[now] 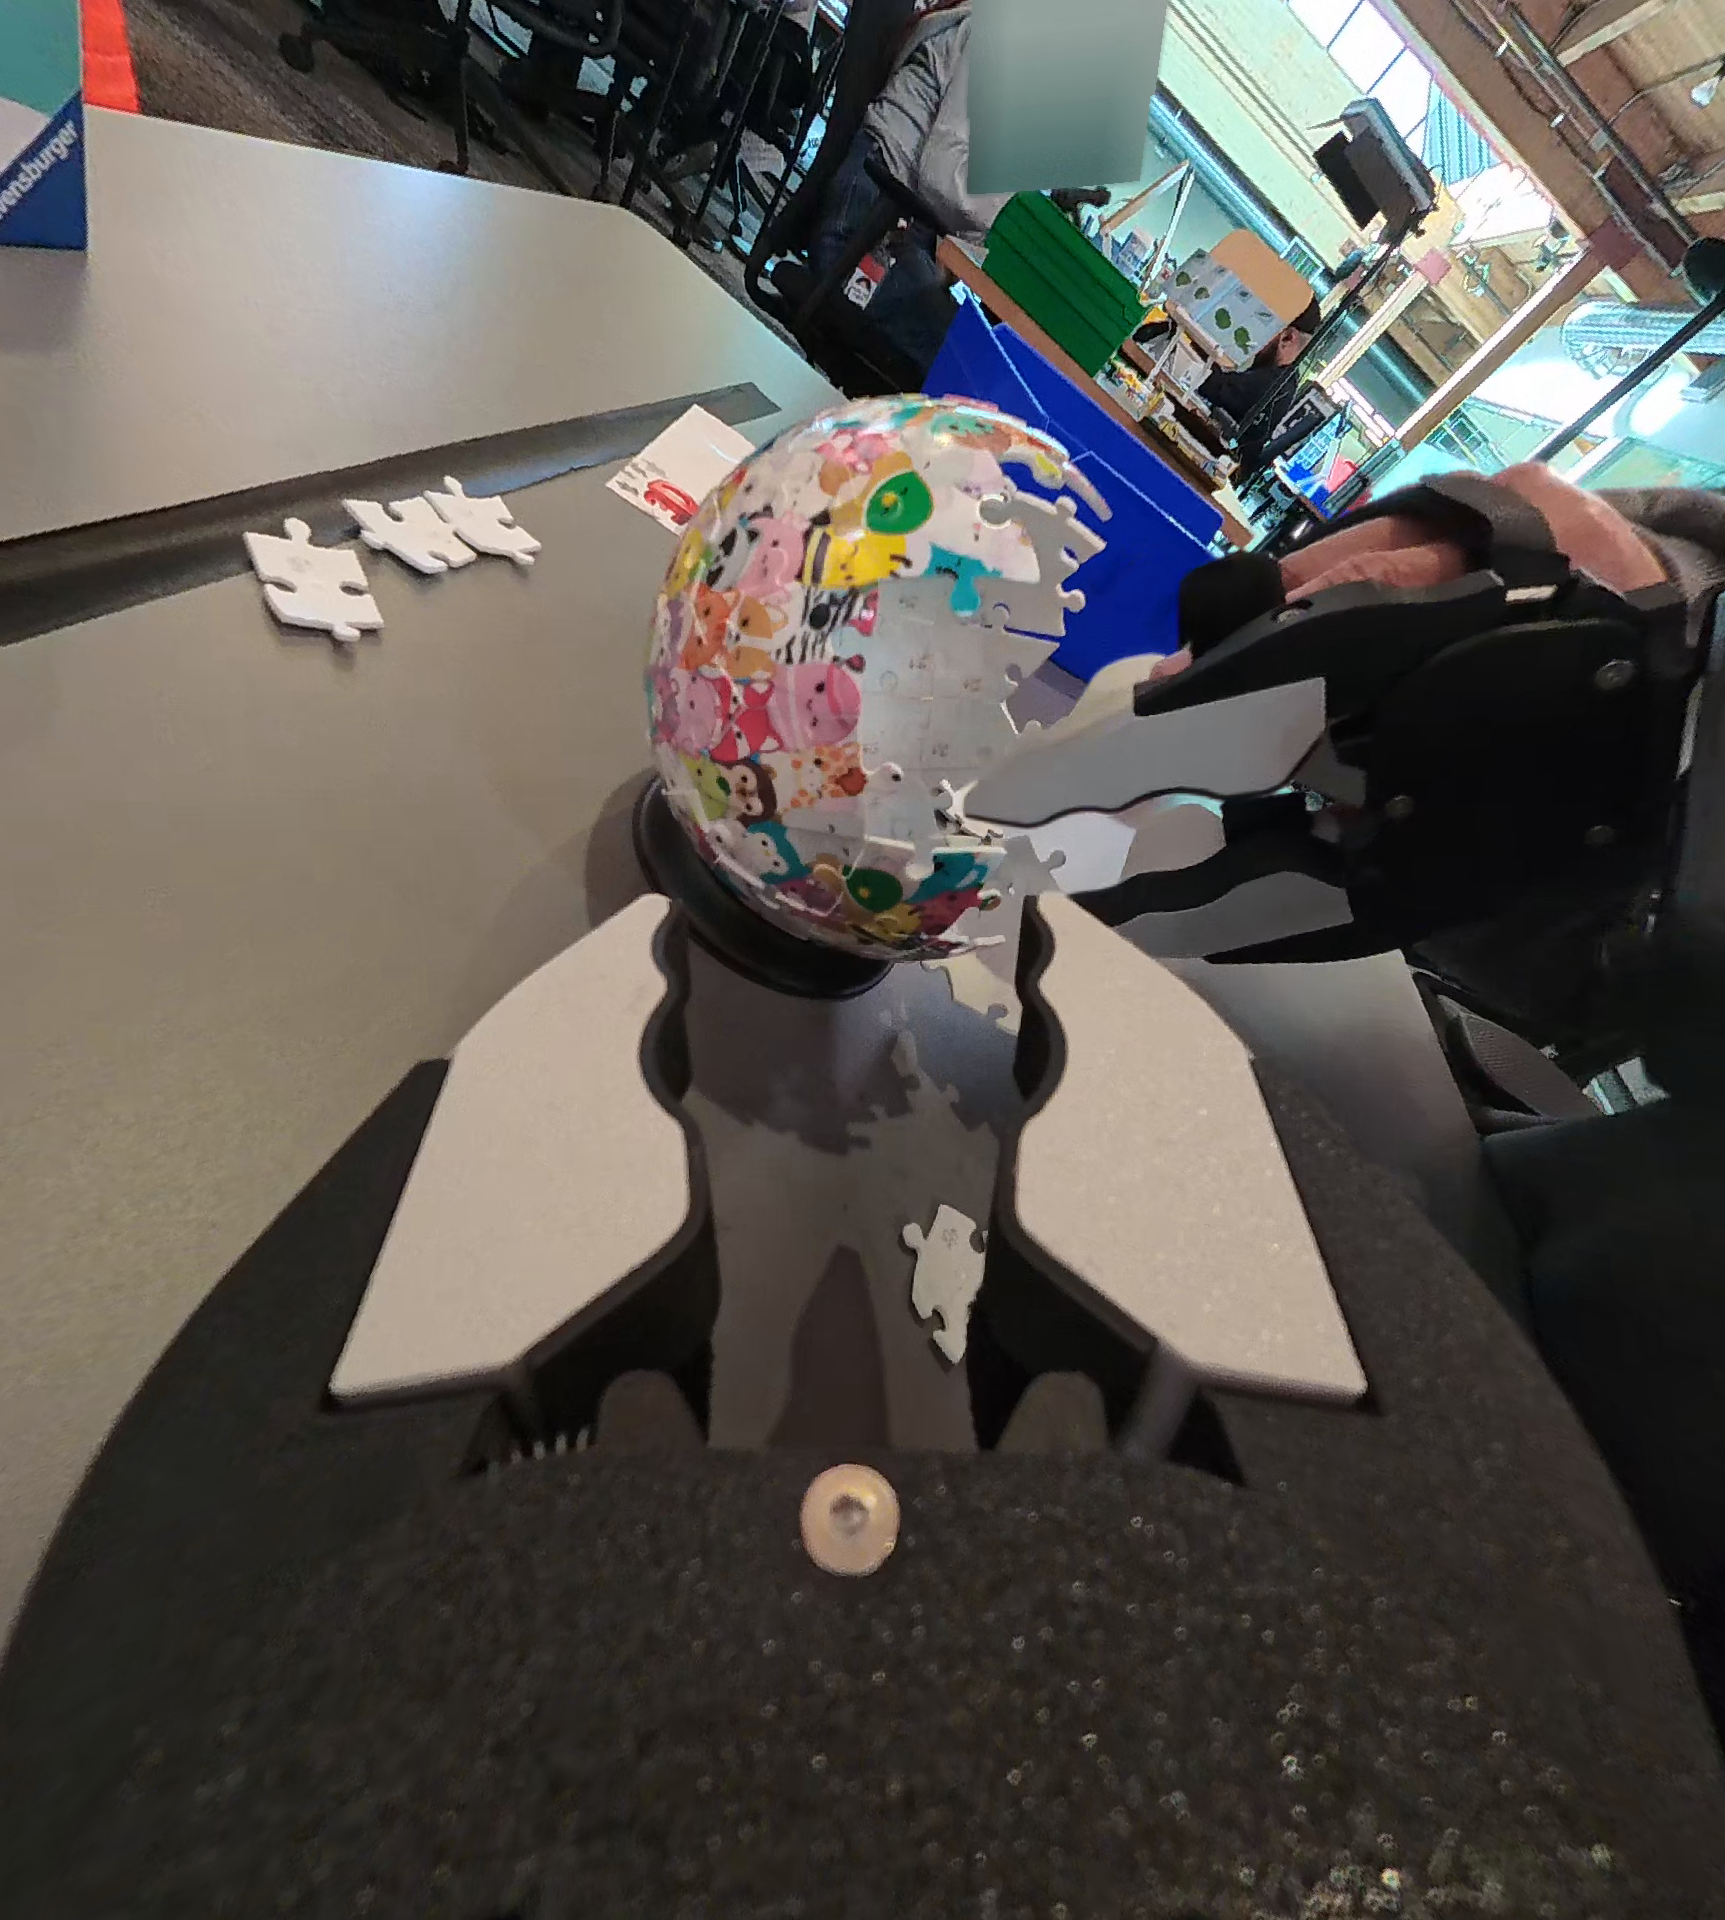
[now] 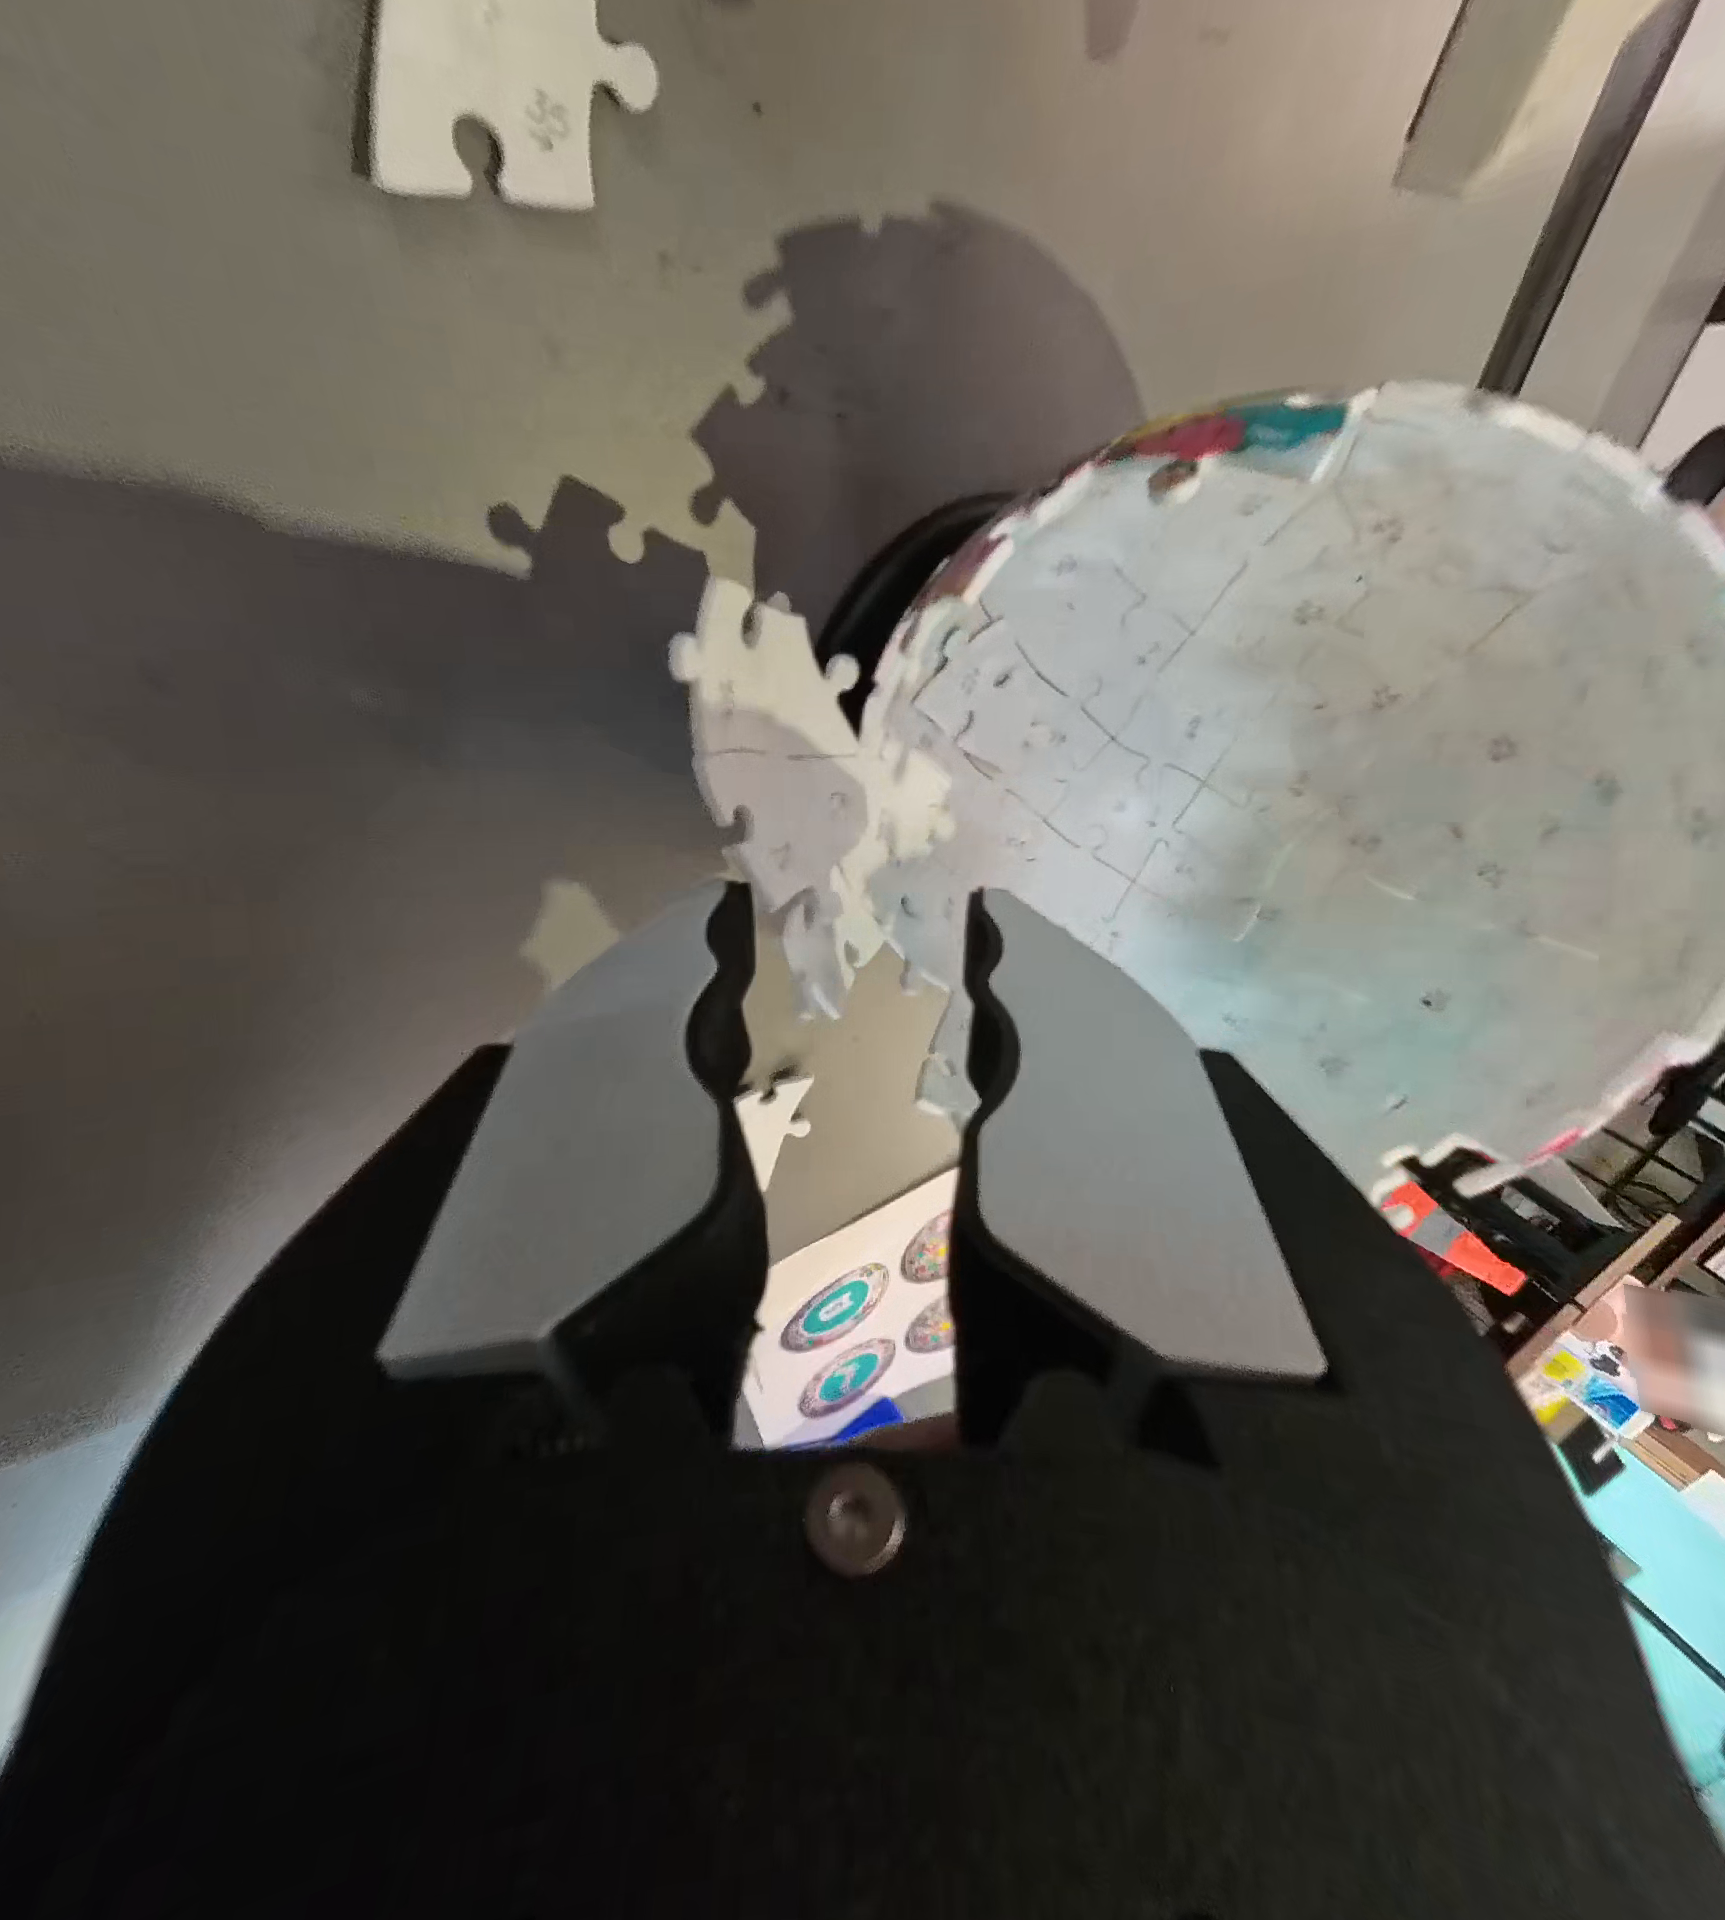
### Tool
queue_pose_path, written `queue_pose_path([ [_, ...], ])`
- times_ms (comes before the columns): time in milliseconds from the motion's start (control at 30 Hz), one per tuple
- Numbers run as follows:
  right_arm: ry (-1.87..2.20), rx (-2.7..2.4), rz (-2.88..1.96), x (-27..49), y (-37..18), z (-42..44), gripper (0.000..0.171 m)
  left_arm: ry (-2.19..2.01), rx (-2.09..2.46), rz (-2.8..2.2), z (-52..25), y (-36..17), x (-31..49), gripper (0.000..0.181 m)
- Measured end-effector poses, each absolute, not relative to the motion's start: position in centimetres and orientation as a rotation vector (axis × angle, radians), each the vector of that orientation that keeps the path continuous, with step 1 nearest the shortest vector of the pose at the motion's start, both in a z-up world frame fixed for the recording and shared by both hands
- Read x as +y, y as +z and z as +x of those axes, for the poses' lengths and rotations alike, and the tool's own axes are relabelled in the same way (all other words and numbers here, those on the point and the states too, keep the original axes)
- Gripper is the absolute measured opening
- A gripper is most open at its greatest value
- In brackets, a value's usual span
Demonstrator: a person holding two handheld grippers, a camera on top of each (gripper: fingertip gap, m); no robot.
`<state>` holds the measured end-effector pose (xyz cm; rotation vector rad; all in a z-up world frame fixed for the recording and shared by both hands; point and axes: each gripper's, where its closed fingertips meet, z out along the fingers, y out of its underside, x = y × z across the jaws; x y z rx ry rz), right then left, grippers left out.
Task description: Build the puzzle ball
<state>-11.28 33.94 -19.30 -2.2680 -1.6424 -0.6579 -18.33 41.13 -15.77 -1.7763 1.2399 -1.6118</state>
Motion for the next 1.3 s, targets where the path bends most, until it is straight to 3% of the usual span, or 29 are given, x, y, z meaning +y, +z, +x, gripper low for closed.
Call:
queue_pose_path([
  [533,-0.739,-1.573,-2.083,33.2,-17.4,-13.6,0.039,-1.585,1.244,-1.755,-18.7,-15.5,40.7,0.059],
  [967,-0.846,-1.632,-1.979,33.1,-19.6,-15.1,0.020,-1.573,1.251,-1.761,-18.8,-15.6,40.8,0.057],
  [1133,-0.836,-1.610,-1.987,33.4,-19.3,-14.8,0.003,-1.579,1.244,-1.765,-18.8,-15.6,40.9,0.057],
  [1300,-0.785,-1.554,-2.031,33.6,-19.1,-14.8,0.003,-1.575,1.249,-1.765,-18.8,-15.6,40.8,0.057],
])
